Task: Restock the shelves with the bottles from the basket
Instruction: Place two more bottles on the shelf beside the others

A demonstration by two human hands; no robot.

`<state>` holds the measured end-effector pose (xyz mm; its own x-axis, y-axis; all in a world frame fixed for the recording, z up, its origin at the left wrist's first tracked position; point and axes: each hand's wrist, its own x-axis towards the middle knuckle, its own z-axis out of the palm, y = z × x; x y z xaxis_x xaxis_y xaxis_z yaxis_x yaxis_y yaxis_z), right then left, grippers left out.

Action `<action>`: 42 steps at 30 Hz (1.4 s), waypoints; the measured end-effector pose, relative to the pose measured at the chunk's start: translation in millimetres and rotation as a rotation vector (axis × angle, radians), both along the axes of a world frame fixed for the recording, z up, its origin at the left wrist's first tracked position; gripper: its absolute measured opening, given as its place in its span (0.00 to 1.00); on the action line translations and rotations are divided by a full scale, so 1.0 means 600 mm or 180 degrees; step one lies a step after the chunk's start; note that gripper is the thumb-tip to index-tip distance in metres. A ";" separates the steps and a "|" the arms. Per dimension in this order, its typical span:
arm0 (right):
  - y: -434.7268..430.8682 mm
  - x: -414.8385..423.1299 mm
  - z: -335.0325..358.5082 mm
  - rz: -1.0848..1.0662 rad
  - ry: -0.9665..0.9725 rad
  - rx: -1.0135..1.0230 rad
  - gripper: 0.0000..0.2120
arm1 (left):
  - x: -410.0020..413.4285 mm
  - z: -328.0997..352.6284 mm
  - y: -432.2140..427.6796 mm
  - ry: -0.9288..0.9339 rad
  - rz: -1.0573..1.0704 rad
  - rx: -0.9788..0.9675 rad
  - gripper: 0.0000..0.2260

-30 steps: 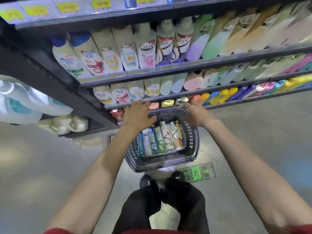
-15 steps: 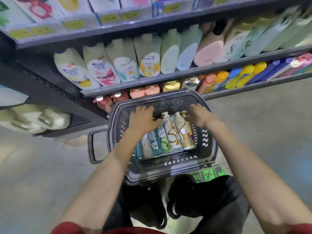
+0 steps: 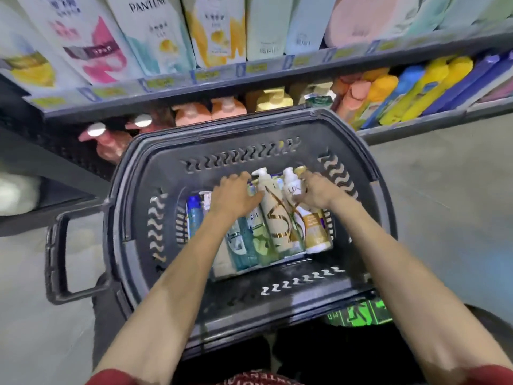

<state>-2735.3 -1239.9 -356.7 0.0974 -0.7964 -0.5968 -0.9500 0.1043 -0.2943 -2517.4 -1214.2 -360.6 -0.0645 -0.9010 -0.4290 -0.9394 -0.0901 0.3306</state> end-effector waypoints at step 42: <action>0.029 -0.074 0.085 -0.0979 -0.1340 -0.1766 0.30 | -0.093 -0.063 0.013 0.1337 0.1387 0.0338 0.33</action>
